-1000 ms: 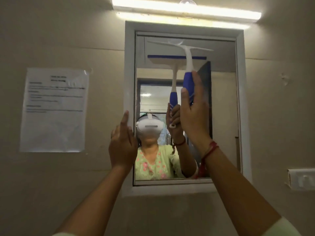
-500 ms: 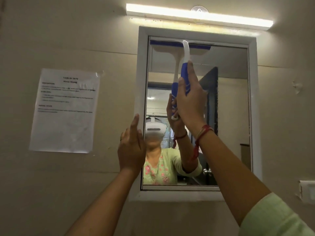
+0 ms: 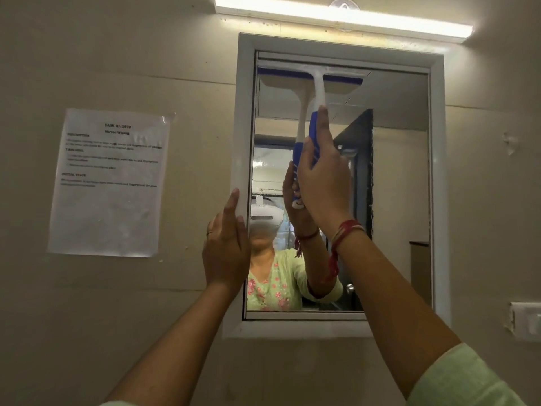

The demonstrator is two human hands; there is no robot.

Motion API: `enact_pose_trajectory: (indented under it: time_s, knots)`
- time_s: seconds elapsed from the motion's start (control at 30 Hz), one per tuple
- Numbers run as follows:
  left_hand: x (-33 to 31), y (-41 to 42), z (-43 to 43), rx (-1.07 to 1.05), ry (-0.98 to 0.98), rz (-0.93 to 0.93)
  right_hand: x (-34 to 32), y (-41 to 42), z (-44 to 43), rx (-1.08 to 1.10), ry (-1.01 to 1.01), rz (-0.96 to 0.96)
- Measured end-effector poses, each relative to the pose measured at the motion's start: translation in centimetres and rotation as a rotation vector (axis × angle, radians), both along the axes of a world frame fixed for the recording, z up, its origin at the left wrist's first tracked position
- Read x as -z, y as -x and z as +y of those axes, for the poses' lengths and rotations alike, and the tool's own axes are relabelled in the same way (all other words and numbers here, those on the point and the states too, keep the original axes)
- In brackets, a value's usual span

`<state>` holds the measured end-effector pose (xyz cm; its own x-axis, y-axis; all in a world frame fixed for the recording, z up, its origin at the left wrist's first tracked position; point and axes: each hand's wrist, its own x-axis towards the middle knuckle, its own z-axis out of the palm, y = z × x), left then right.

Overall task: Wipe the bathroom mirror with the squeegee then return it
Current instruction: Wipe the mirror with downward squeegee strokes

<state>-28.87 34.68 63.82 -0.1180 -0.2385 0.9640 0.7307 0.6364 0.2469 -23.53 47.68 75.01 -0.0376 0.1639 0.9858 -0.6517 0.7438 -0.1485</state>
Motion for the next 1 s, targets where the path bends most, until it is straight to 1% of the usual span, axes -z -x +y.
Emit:
enact_pose_trajectory:
  time_s: [0.2, 0.67, 0.83, 1.0]
  knots:
    - [0.0, 0.0, 0.0, 0.015, -0.004, -0.001, 2.1, -0.4, -0.1, 0.0, -0.042, -0.047]
    - [0.1, 0.1, 0.0, 0.048, -0.027, -0.007, 7.7, -1.4, -0.6, -0.008, -0.016, -0.096]
    - [0.2, 0.5, -0.1, 0.05, -0.008, -0.009, 10.3, -1.7, -0.5, 0.055, -0.035, -0.091]
    - [0.2, 0.5, -0.1, 0.05, -0.028, -0.002, 12.5, -2.1, -0.3, 0.066, -0.04, -0.109]
